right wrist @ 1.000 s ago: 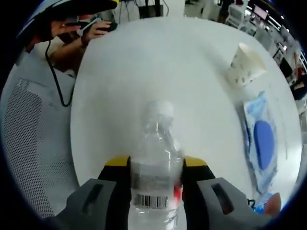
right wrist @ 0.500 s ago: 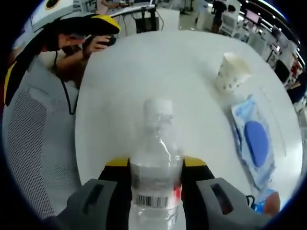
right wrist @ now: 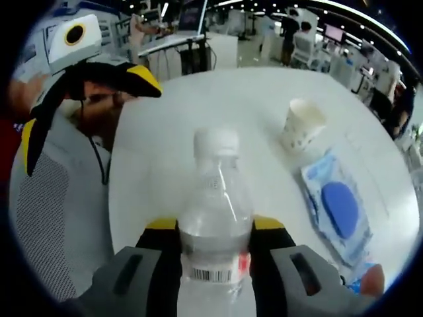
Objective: Arrange the tabletop items into an orderly group along one side of the table until the central work area is clear of visible clutter.
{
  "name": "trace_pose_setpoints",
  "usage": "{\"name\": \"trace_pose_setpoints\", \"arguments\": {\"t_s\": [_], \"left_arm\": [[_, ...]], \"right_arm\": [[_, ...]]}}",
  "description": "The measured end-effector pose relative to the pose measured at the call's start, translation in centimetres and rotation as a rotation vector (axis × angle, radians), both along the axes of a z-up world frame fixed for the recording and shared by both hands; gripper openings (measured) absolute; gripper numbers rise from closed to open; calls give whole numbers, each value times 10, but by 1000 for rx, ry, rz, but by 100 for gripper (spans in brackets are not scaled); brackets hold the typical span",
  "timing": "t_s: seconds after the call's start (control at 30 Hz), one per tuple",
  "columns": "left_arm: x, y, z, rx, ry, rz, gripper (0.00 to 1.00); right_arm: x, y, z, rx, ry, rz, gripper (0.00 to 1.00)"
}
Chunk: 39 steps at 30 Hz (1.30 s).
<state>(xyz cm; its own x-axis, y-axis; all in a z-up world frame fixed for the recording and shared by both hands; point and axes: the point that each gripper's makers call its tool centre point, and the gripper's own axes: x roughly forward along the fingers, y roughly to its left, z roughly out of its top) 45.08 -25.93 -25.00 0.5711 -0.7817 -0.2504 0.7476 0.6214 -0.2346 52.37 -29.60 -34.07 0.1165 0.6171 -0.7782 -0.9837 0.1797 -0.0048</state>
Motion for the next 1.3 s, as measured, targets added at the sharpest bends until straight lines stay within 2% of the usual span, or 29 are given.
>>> {"name": "trace_pose_setpoints", "arguments": {"t_s": [0.6,0.93,1.2,1.3], "left_arm": [[2,-3,0,11,2,-8,82],[5,-7,-1,21,3,-23,81],[12,-12,4,28,-7,-41,80],[15,-16,3,31,-9,-53,79]], "right_arm": [[0,10,23,123,-34,10,38],[-9,6,24,197,-27,88,38],[-12,-7,22,269,16,124,40],[-18,-8,21,272,3,162,40]]}}
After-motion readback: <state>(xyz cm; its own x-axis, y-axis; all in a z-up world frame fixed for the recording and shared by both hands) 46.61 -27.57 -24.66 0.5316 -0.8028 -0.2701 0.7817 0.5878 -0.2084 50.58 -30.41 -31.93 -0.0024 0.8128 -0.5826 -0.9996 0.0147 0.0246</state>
